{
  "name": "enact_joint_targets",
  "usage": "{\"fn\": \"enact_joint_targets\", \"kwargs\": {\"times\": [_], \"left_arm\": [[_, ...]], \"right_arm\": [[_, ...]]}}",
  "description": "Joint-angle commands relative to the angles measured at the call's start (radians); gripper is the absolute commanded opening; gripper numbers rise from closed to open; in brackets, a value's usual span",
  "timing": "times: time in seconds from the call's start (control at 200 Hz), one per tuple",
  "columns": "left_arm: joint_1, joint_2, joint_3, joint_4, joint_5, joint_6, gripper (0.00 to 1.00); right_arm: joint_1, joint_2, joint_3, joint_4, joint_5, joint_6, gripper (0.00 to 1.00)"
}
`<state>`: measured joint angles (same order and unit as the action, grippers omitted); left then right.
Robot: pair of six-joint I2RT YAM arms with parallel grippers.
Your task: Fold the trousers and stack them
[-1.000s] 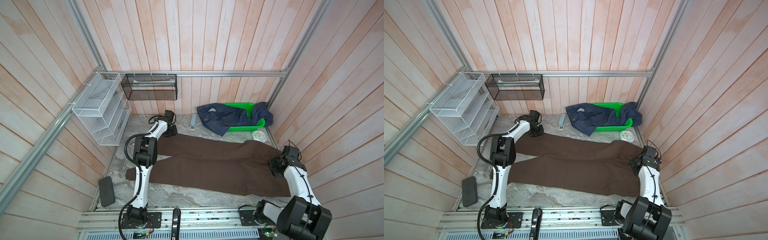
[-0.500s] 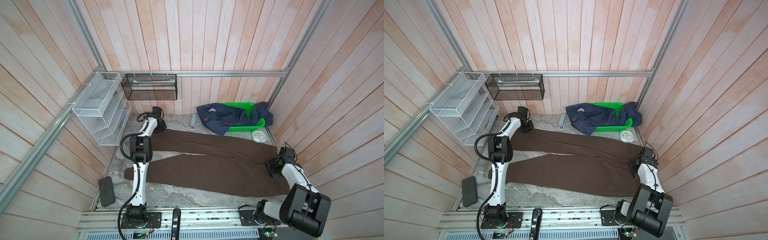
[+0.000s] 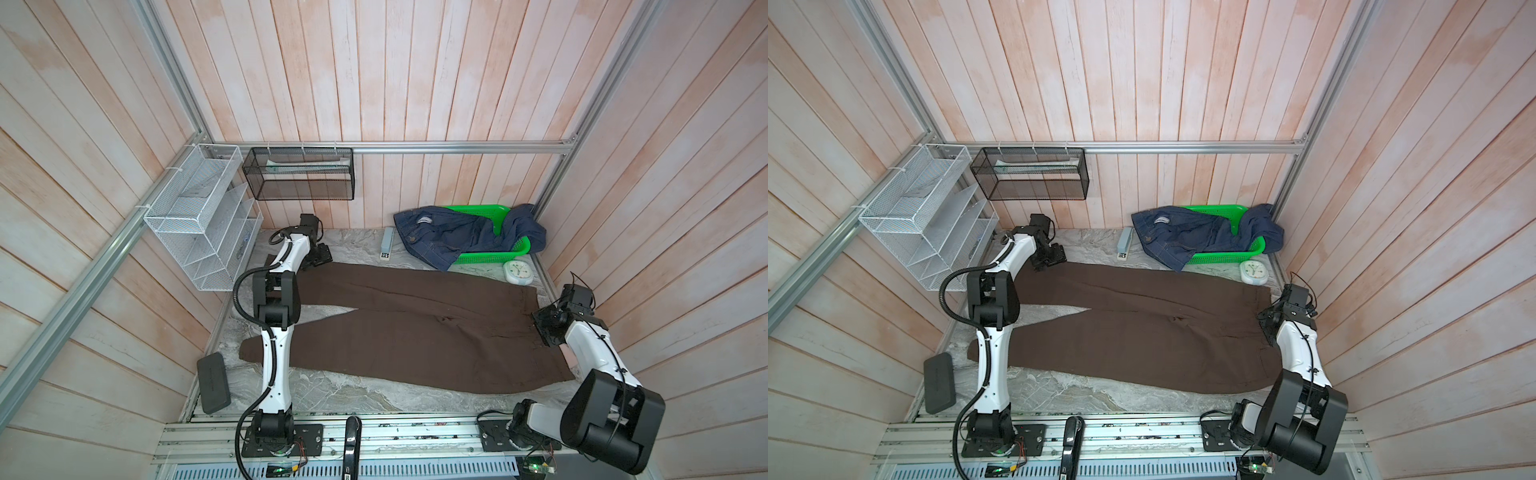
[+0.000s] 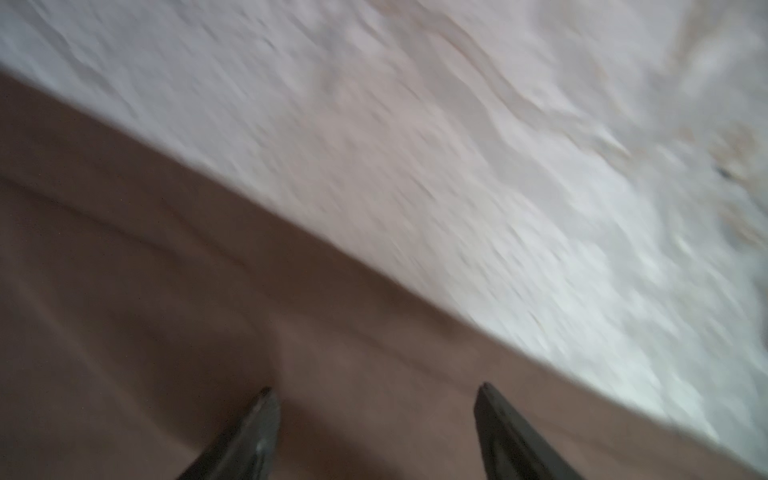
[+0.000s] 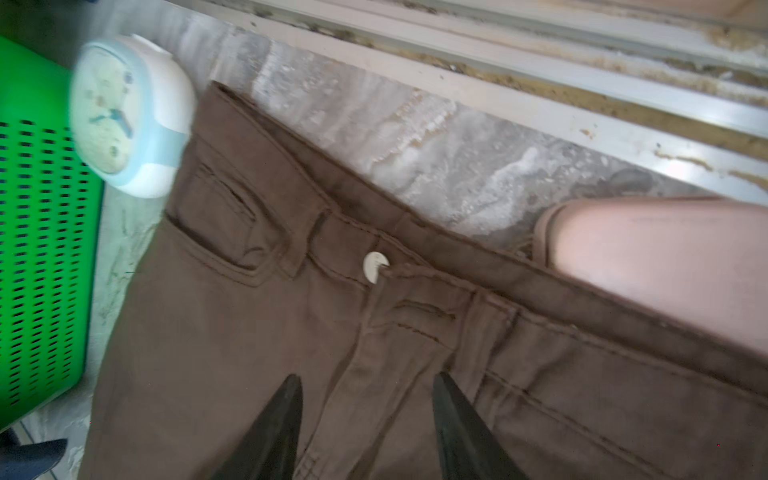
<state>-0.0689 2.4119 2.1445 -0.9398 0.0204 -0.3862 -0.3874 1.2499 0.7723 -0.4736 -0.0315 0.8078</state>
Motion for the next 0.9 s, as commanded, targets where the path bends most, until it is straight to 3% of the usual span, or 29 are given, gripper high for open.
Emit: {"fn": "enact_joint_targets", "kwargs": {"times": [0.0, 0.235, 0.38, 0.51, 0.635, 0.895], "left_arm": [[-0.031, -0.221, -0.116, 0.046, -0.007, -0.018, 0.79], [-0.016, -0.591, -0.618, 0.18, 0.02, -0.089, 0.79], [0.024, -0.755, -0.84, 0.199, 0.061, -0.099, 0.79], [0.05, -0.847, -0.964, 0.187, 0.109, -0.096, 0.79], [0.068, -0.897, -1.051, 0.177, 0.119, -0.113, 0.79], [0.209, -0.991, -1.169, 0.188, 0.112, -0.142, 0.79]], "right_arm": [[0.043, 0.01, 0.069, -0.018, -0.002, -0.034, 0.52], [0.16, 0.178, 0.119, 0.057, -0.034, -0.033, 0.49], [0.194, 0.312, 0.159, 0.114, -0.062, -0.064, 0.46], [0.197, 0.407, 0.199, 0.142, -0.057, -0.104, 0.42], [0.191, 0.458, 0.222, 0.141, 0.021, -0.122, 0.42], [0.12, 0.514, 0.24, 0.112, 0.152, -0.111, 0.42]]}}
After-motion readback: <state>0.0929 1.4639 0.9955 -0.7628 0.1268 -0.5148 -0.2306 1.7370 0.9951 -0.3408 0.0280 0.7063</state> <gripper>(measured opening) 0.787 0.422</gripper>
